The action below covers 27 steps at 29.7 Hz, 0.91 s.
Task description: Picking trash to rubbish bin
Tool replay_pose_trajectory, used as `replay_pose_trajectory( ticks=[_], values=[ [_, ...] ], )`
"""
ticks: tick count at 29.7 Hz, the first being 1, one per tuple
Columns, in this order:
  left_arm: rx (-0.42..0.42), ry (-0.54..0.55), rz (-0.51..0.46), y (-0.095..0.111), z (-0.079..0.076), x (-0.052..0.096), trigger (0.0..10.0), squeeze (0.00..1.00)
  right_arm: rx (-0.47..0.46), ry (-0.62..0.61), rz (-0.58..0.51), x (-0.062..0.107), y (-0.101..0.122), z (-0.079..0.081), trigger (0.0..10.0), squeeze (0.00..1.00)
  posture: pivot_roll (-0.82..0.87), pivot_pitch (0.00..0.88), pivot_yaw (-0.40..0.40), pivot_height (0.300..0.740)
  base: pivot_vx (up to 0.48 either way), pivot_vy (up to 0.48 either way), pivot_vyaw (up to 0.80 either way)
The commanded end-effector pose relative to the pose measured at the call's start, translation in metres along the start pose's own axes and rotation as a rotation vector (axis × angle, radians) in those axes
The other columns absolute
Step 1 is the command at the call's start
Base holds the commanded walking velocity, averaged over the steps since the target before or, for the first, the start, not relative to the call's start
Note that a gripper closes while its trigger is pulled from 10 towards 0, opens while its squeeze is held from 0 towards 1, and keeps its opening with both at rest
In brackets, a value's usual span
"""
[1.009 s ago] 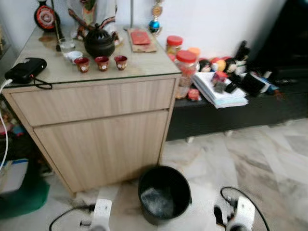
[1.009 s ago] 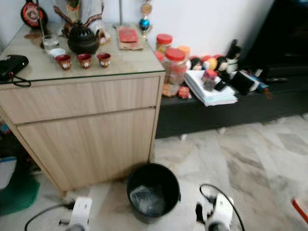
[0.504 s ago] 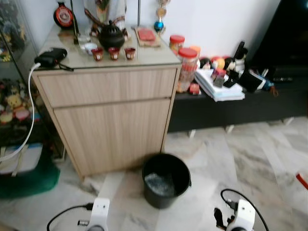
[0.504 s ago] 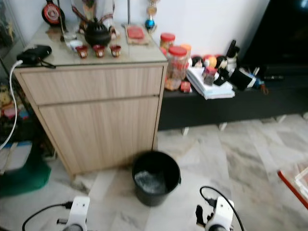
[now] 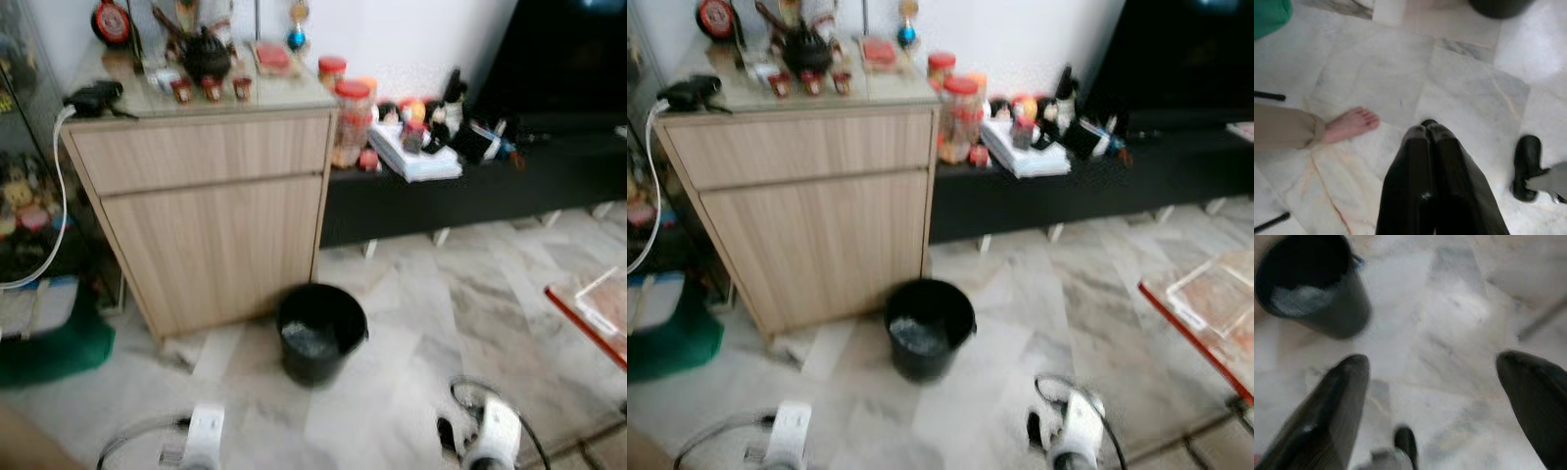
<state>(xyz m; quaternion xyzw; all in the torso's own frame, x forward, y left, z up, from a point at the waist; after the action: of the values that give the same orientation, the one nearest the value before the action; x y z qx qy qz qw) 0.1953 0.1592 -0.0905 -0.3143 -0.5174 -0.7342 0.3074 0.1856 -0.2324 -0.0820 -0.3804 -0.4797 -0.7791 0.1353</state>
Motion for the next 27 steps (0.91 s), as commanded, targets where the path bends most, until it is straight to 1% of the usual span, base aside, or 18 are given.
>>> replay_pose_trajectory(
  ticks=[1,12,18,27],
  values=[
    [-0.003,0.004,0.006,-0.0004,0.0026,-0.0005,10.0,0.0,-0.002,0.006,-0.017,-0.0014,0.0051,0.0025,10.0,0.0,-0.1,0.0,-0.099,0.74,-0.251,0.0,0.0],
    [-0.005,0.012,-0.014,0.0033,0.0046,-0.001,10.0,0.0,-0.005,0.022,-0.039,-0.0032,0.0111,0.007,10.0,0.0,-0.11,0.0,-0.092,0.74,-0.023,0.0,0.0],
    [-0.002,0.018,-0.037,0.0075,0.0071,-0.0016,10.0,0.0,-0.006,0.018,-0.041,-0.0027,0.0103,0.0059,10.0,0.0,-0.12,0.0,-0.081,0.74,0.0,0.0,0.0],
    [-0.023,0.014,-0.034,0.0038,0.0088,-0.0012,10.0,0.0,-0.018,-0.002,-0.034,0.0,0.0035,0.0002,10.0,0.0,-0.12,0.0,-0.062,0.74,0.0,0.0,0.0]
  ],
)
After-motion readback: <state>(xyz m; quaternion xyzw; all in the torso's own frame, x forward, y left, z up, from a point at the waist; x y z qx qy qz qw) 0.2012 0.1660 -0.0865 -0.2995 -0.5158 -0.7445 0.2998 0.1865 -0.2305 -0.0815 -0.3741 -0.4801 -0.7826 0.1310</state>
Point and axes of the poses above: a point about 5 cm out from each wrist's last joint towards the gripper, its own x axis pointing back from the gripper into the wrist, its own y axis along the axis of the wrist's last joint, z = x × y, the point moved 1 cm from there along -x, pointing out of the wrist towards the gripper, and after that the axes turned 10 degrees about -x, right-handed, at the moved point
